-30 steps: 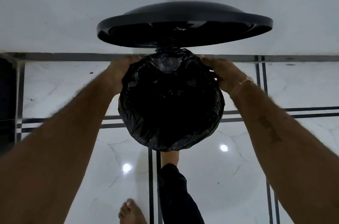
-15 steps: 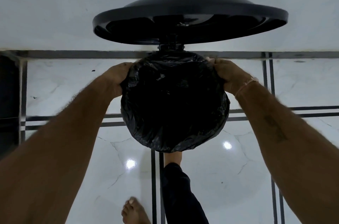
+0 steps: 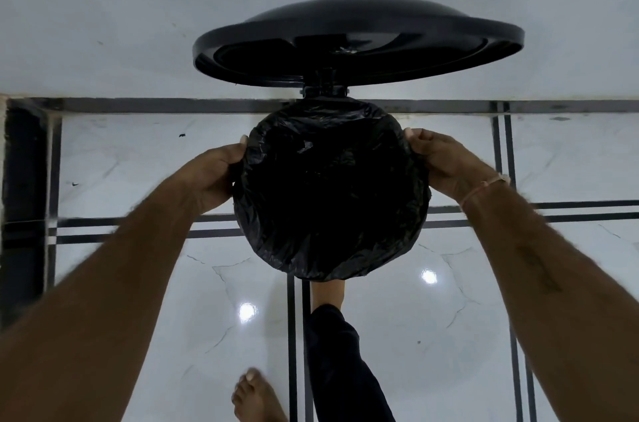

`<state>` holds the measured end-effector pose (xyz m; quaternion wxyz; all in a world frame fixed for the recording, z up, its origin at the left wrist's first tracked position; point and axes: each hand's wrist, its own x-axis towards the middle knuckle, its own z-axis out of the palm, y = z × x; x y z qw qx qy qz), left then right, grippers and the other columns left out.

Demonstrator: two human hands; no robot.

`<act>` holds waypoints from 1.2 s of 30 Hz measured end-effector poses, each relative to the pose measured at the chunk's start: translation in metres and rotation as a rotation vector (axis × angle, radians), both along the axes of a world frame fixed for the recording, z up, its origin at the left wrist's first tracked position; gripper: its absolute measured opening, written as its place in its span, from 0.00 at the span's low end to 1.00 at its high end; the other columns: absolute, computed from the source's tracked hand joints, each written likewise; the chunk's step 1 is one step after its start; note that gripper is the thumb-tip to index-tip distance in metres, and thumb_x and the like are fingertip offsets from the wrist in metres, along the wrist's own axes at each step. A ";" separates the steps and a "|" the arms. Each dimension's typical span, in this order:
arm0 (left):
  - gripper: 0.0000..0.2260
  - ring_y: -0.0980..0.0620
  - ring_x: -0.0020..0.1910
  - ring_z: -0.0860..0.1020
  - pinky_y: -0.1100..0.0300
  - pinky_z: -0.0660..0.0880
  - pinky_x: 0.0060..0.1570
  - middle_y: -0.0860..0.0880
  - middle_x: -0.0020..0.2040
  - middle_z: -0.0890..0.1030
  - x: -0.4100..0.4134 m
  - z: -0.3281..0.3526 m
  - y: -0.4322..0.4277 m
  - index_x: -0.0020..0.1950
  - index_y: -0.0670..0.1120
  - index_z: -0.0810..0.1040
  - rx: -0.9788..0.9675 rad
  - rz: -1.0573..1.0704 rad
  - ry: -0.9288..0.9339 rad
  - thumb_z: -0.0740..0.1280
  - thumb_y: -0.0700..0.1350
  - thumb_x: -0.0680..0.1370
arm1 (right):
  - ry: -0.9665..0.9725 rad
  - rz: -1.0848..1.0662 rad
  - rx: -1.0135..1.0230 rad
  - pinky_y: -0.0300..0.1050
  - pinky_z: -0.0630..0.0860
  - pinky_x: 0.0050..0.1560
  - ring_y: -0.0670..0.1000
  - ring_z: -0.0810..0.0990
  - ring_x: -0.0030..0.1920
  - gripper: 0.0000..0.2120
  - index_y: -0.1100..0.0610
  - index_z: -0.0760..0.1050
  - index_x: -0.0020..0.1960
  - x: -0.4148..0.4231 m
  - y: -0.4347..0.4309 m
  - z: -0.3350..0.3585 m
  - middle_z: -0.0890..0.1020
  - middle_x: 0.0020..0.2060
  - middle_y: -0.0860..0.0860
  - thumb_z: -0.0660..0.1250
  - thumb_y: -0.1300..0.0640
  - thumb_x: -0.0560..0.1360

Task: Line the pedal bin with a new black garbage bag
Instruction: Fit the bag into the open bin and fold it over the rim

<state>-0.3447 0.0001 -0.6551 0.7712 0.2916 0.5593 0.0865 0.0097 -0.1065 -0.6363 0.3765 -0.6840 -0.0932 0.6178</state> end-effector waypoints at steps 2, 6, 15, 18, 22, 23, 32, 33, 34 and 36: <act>0.19 0.48 0.62 0.81 0.52 0.76 0.63 0.48 0.58 0.85 0.005 0.000 -0.002 0.62 0.44 0.82 -0.001 0.050 0.005 0.64 0.57 0.82 | -0.046 -0.026 0.036 0.42 0.84 0.40 0.51 0.83 0.40 0.11 0.60 0.80 0.45 -0.002 -0.004 0.000 0.86 0.37 0.52 0.67 0.55 0.83; 0.25 0.46 0.65 0.80 0.51 0.76 0.65 0.46 0.63 0.84 0.001 0.000 -0.011 0.66 0.43 0.81 0.021 0.133 -0.021 0.65 0.60 0.80 | -0.235 0.067 0.041 0.44 0.82 0.40 0.53 0.86 0.41 0.28 0.66 0.84 0.53 -0.006 -0.017 0.006 0.87 0.45 0.59 0.71 0.39 0.76; 0.22 0.46 0.65 0.80 0.52 0.78 0.59 0.45 0.65 0.83 0.004 0.002 -0.018 0.69 0.42 0.79 -0.088 0.132 0.050 0.62 0.56 0.84 | 0.065 -0.004 -0.132 0.53 0.79 0.65 0.56 0.84 0.64 0.30 0.58 0.80 0.68 -0.010 -0.010 -0.005 0.86 0.62 0.56 0.60 0.35 0.81; 0.11 0.47 0.53 0.83 0.56 0.81 0.43 0.47 0.49 0.87 0.010 0.002 -0.028 0.53 0.41 0.84 -0.038 0.239 0.141 0.66 0.47 0.83 | -0.054 -0.132 -0.139 0.51 0.83 0.58 0.56 0.87 0.57 0.23 0.60 0.84 0.56 -0.020 -0.012 -0.004 0.88 0.54 0.56 0.66 0.40 0.82; 0.15 0.53 0.42 0.81 0.57 0.77 0.41 0.56 0.37 0.86 0.006 0.011 -0.050 0.44 0.48 0.83 0.107 0.239 0.158 0.64 0.55 0.84 | -0.277 -0.156 -0.028 0.43 0.81 0.39 0.50 0.83 0.36 0.23 0.64 0.78 0.42 -0.027 -0.029 0.006 0.82 0.34 0.52 0.68 0.45 0.82; 0.17 0.54 0.45 0.81 0.56 0.76 0.43 0.57 0.39 0.86 0.002 0.010 -0.053 0.46 0.50 0.84 0.094 0.225 0.131 0.61 0.57 0.84 | -0.323 -0.121 -0.010 0.42 0.78 0.38 0.49 0.80 0.35 0.26 0.67 0.77 0.43 -0.029 -0.033 0.009 0.79 0.33 0.53 0.66 0.43 0.83; 0.15 0.52 0.57 0.79 0.51 0.77 0.57 0.53 0.54 0.85 -0.003 0.011 -0.059 0.59 0.48 0.83 0.023 0.171 0.120 0.59 0.54 0.86 | -0.044 -0.069 -0.154 0.53 0.81 0.56 0.54 0.85 0.61 0.28 0.55 0.84 0.62 -0.025 -0.041 0.000 0.87 0.60 0.53 0.59 0.34 0.82; 0.16 0.50 0.58 0.79 0.51 0.78 0.55 0.51 0.56 0.83 -0.003 0.010 -0.057 0.62 0.47 0.82 -0.003 0.185 0.124 0.60 0.53 0.86 | -0.003 -0.110 -0.173 0.53 0.82 0.54 0.55 0.85 0.60 0.28 0.56 0.83 0.63 -0.023 -0.039 -0.003 0.87 0.60 0.54 0.59 0.35 0.82; 0.15 0.49 0.58 0.79 0.52 0.78 0.53 0.50 0.57 0.82 -0.001 0.011 -0.055 0.64 0.45 0.82 -0.026 0.196 0.132 0.60 0.51 0.85 | 0.014 -0.130 -0.182 0.53 0.83 0.52 0.55 0.85 0.60 0.28 0.57 0.82 0.64 -0.022 -0.037 -0.003 0.87 0.60 0.55 0.59 0.36 0.82; 0.11 0.49 0.55 0.79 0.54 0.78 0.47 0.51 0.52 0.83 0.000 0.012 -0.055 0.59 0.45 0.83 -0.020 0.204 0.162 0.63 0.47 0.84 | -0.022 -0.148 -0.194 0.54 0.83 0.52 0.56 0.85 0.58 0.28 0.59 0.83 0.61 -0.025 -0.036 0.000 0.87 0.57 0.55 0.65 0.35 0.79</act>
